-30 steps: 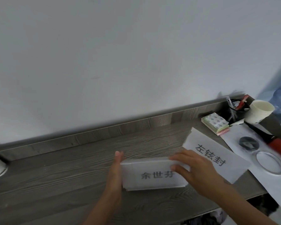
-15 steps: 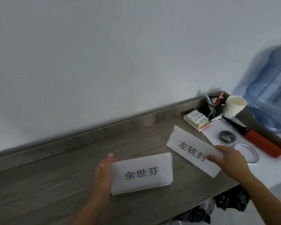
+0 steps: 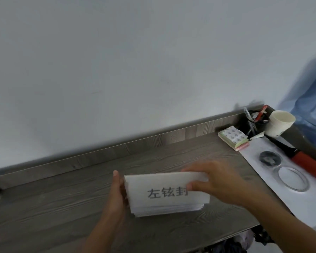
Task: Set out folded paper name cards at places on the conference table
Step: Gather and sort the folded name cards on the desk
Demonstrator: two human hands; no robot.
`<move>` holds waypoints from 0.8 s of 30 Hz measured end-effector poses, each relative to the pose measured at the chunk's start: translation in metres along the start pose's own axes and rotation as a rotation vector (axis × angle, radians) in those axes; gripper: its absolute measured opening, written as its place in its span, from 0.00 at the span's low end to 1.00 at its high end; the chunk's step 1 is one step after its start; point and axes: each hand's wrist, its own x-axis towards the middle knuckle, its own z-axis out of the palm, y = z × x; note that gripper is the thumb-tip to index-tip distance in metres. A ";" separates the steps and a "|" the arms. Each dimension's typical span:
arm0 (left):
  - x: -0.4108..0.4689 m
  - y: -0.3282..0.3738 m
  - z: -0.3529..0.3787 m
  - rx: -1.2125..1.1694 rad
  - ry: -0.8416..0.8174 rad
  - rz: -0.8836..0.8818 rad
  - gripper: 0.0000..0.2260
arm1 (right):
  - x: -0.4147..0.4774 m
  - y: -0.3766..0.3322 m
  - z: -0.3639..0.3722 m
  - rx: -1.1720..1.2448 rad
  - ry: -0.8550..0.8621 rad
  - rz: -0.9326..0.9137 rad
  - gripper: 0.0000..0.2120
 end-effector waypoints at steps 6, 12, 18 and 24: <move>-0.021 0.000 -0.010 0.147 0.074 0.175 0.19 | 0.011 0.014 0.030 0.029 -0.019 -0.006 0.23; -0.026 -0.013 -0.011 0.471 0.115 0.529 0.29 | -0.015 0.047 0.058 0.572 0.380 0.111 0.37; -0.008 -0.026 0.006 0.187 -0.109 0.325 0.46 | -0.019 0.059 0.114 0.837 0.285 0.202 0.35; 0.002 -0.028 0.018 0.175 0.082 0.321 0.44 | -0.004 0.040 0.115 0.900 0.333 0.227 0.37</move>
